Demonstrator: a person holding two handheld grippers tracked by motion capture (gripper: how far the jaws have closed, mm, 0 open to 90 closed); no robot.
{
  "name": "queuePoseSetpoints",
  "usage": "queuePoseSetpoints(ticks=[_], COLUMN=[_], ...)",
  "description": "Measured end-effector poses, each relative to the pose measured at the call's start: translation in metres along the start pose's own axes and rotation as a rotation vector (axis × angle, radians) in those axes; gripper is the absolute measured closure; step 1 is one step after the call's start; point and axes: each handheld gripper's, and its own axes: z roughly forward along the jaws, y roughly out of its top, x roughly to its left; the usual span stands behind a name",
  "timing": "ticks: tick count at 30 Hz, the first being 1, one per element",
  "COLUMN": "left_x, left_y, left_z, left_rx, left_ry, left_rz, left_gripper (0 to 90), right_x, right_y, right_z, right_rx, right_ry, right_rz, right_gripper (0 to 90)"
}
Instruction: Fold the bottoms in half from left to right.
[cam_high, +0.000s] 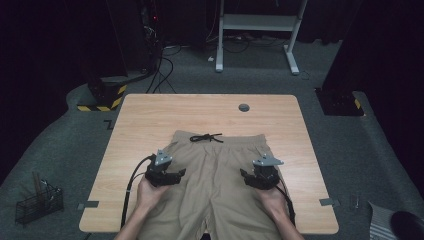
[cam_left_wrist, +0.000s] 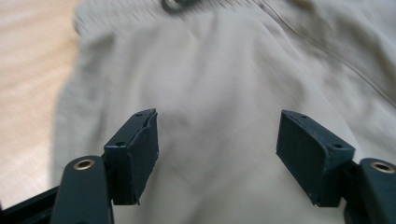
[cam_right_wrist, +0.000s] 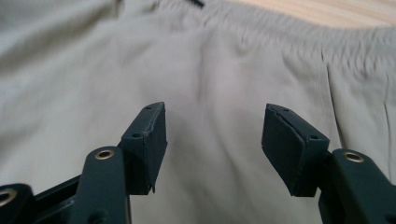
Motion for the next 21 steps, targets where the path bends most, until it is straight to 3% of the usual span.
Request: queuePoseSetpoints(ticks=[5,8,15,16,18,21], left_x=[0.016,0.027,0.046,0.052,0.055,0.058], left_y=[0.016,0.022,0.032,0.035,0.035,0.036], left_z=[0.008,0.015,0.032,0.04,0.044,0.049], left_rx=[-0.004,-0.005,-0.006,0.027,0.034,0.042], left_ry=[0.024,0.04,0.078,0.111,0.127,0.124], left_rz=[-0.022,-0.06,-0.092,-0.111,-0.12,-0.133], left_gripper=[26.4,25.4,29.9,29.0,28.7,29.6], right_x=[-0.004,-0.009,-0.013,-0.014,-0.014,-0.015], right_y=[0.014,0.021,0.031,0.031,0.031,0.03], right_z=[0.012,0.023,0.042,0.046,0.049,0.05], right_rx=[-0.012,-0.012,-0.003,0.01,0.017,0.021], right_ry=[0.0,0.008,-0.02,-0.025,-0.03,-0.027], right_rz=[0.01,0.04,0.04,0.034,0.025,0.018], right_gripper=[40.4,39.7,37.5,37.3,37.1,36.6])
